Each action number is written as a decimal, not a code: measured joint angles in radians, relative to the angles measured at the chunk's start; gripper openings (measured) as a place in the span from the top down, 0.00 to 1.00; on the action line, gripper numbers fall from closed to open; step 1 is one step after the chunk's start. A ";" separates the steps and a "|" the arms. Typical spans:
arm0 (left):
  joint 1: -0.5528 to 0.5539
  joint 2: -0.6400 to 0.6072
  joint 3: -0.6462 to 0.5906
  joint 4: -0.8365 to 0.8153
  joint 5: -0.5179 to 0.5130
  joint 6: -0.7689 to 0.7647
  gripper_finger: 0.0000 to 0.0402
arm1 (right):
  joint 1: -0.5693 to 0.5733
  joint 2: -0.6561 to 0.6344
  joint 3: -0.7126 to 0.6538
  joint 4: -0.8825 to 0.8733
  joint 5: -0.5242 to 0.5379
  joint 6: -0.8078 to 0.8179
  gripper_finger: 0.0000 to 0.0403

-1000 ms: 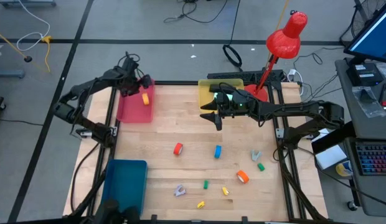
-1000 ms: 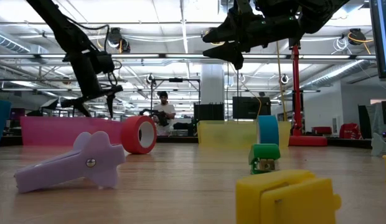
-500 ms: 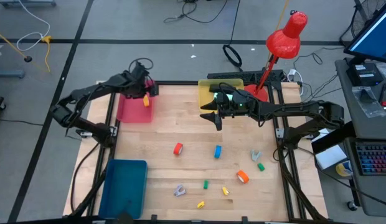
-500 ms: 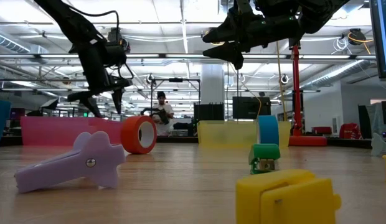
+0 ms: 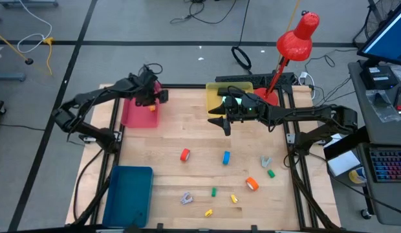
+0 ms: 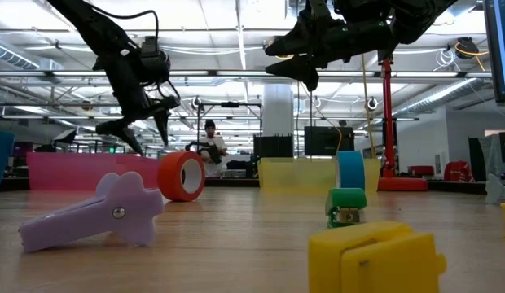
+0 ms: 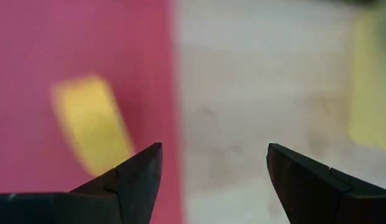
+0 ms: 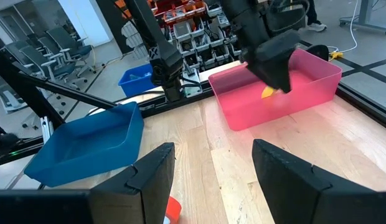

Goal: Pick and place Stapler, Stapler remover, tape
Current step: Put the orange tape into the pink bin

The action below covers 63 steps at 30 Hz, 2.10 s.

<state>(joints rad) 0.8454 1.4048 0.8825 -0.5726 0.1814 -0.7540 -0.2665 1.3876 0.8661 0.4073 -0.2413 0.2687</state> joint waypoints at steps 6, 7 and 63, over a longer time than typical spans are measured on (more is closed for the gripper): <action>-0.168 -0.006 0.000 -0.001 0.141 0.019 0.29 | 0.000 0.000 0.000 0.000 0.000 0.000 0.48; -0.205 -0.014 0.000 -0.001 0.139 0.019 0.29 | 0.000 0.000 0.000 0.000 0.001 0.000 0.48; -0.974 0.459 0.413 -0.289 -0.219 -0.477 0.33 | 0.000 -0.007 0.000 -0.044 -0.080 -0.057 0.48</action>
<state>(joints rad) -0.1287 1.8637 1.2953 -0.8612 -0.0380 -1.2306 -0.2668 1.3808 0.8665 0.3634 -0.3209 0.2119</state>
